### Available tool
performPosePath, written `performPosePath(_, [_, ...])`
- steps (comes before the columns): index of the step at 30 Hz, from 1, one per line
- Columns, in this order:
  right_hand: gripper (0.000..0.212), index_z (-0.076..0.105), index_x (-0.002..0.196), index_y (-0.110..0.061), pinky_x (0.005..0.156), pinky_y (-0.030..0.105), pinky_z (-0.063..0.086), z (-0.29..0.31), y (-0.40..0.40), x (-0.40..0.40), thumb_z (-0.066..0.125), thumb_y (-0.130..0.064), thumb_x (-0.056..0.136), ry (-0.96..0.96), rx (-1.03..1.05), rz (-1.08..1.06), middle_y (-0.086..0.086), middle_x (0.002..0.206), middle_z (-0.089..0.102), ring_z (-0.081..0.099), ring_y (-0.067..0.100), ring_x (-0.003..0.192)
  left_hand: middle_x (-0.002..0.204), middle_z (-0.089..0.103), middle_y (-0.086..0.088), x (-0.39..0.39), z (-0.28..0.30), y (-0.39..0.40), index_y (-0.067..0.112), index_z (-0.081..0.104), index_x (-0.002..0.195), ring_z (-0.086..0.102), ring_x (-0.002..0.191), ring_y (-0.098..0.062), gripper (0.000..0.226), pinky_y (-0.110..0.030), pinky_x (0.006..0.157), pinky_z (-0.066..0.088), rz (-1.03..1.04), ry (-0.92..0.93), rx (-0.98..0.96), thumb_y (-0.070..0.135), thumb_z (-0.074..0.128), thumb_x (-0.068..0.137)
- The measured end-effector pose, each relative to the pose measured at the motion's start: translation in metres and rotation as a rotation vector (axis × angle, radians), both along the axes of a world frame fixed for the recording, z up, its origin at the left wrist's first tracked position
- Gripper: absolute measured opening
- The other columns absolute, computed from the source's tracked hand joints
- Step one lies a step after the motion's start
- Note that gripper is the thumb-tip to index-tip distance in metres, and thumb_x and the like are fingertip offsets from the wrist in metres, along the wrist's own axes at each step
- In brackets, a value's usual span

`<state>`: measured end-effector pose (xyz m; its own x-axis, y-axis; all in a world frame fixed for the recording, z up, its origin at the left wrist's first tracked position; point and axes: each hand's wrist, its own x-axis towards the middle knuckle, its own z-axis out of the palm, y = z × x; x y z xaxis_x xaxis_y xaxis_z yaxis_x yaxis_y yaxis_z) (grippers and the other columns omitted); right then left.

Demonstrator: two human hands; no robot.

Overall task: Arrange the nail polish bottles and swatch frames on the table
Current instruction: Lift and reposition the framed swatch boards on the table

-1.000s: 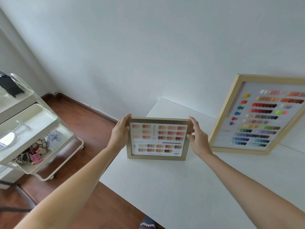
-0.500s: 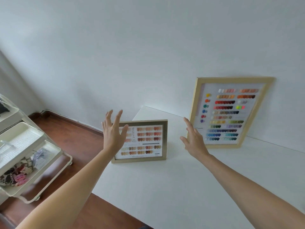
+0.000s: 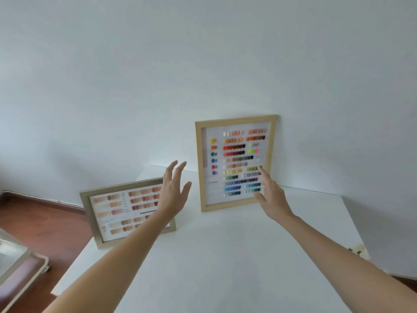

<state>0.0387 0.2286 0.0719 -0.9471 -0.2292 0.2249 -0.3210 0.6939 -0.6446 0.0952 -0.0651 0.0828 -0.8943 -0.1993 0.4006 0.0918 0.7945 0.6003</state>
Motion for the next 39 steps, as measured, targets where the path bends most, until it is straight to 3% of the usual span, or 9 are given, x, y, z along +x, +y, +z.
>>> performPosePath(10, [0.078,0.012,0.145,-0.037,0.099,0.044,0.047,-0.010,0.039,-0.051,0.061,-0.013,0.090,-0.030,-0.003,-0.116,0.016,0.124,0.056,0.054,0.029,0.116,0.157,0.016,-0.004,-0.060,-0.016,0.039,0.028,0.022,0.148,0.052,0.123,-0.029,0.061,-0.042,0.097,0.049,0.031,-0.111,0.064,0.018,0.053,0.095])
performPosePath(16, [0.079,0.011,0.146,-0.035,0.097,0.043,0.046,-0.022,0.039,-0.100,0.060,-0.009,0.090,-0.037,-0.005,-0.166,0.018,0.130,0.054,0.055,0.032,0.117,0.158,0.007,-0.002,-0.094,-0.040,0.037,0.036,0.007,0.150,0.047,0.129,-0.032,0.072,-0.044,0.099,0.048,0.045,-0.123,0.116,0.013,0.050,0.096])
performPosePath(19, [0.078,0.011,0.146,-0.037,0.095,0.042,0.047,-0.027,0.036,-0.128,0.057,-0.007,0.091,-0.042,-0.029,-0.196,0.018,0.129,0.055,0.057,0.032,0.113,0.157,0.011,-0.005,-0.107,-0.049,0.035,0.037,0.003,0.150,0.053,0.119,-0.030,0.078,-0.033,0.087,0.047,0.041,-0.104,0.126,0.009,0.051,0.095])
performPosePath(24, [0.079,0.006,0.147,-0.037,0.098,0.043,0.049,-0.034,0.032,-0.161,0.053,-0.004,0.093,-0.014,-0.077,-0.183,0.010,0.136,0.053,0.051,0.028,0.125,0.154,0.023,-0.012,-0.122,-0.056,0.035,0.034,0.002,0.151,0.049,0.123,-0.030,0.077,-0.043,0.095,0.049,0.011,-0.070,0.121,0.007,0.048,0.096])
performPosePath(28, [0.090,-0.004,0.145,-0.048,0.090,0.035,0.049,-0.042,0.031,-0.178,0.053,-0.003,0.092,0.033,-0.076,-0.191,0.012,0.128,0.056,0.059,0.024,0.110,0.146,0.032,-0.018,-0.132,-0.064,0.035,0.033,0.002,0.152,0.054,0.112,-0.028,0.081,-0.040,0.090,0.050,-0.016,0.006,0.110,-0.001,0.048,0.093])
performPosePath(32, [0.100,-0.010,0.144,-0.050,0.089,0.031,0.047,-0.054,0.042,-0.187,0.056,0.002,0.089,0.033,-0.031,-0.192,0.012,0.122,0.059,0.061,0.029,0.106,0.136,0.039,-0.016,-0.146,-0.072,0.034,0.043,0.002,0.149,0.050,0.095,-0.012,0.086,-0.028,0.084,0.047,0.000,0.029,0.151,-0.006,0.046,0.093])
performPosePath(34, [0.101,-0.010,0.143,-0.051,0.084,0.032,0.052,-0.055,0.042,-0.190,0.056,0.003,0.089,0.022,-0.026,-0.153,0.006,0.107,0.061,0.064,0.017,0.086,0.133,0.040,-0.014,-0.155,-0.073,0.032,0.045,0.002,0.148,0.047,0.092,-0.009,0.088,-0.027,0.083,0.046,0.000,0.033,0.159,-0.007,0.047,0.092])
performPosePath(36, [0.103,-0.011,0.142,-0.053,0.081,0.039,0.057,-0.055,0.040,-0.191,0.055,0.006,0.088,0.035,-0.016,-0.133,0.002,0.098,0.057,0.055,0.002,0.071,0.133,0.039,-0.012,-0.164,-0.073,0.031,0.048,0.002,0.148,0.047,0.093,-0.009,0.088,-0.027,0.083,0.047,-0.004,0.025,0.174,-0.004,0.047,0.093])
performPosePath(39, [0.104,-0.011,0.142,-0.053,0.084,0.045,0.058,-0.054,0.040,-0.191,0.052,0.009,0.088,0.052,-0.018,-0.158,0.009,0.115,0.058,0.058,0.013,0.081,0.131,0.040,-0.013,-0.180,-0.072,0.027,0.049,0.003,0.147,0.050,0.095,-0.014,0.088,-0.028,0.082,0.048,-0.019,0.017,0.172,-0.004,0.047,0.092])
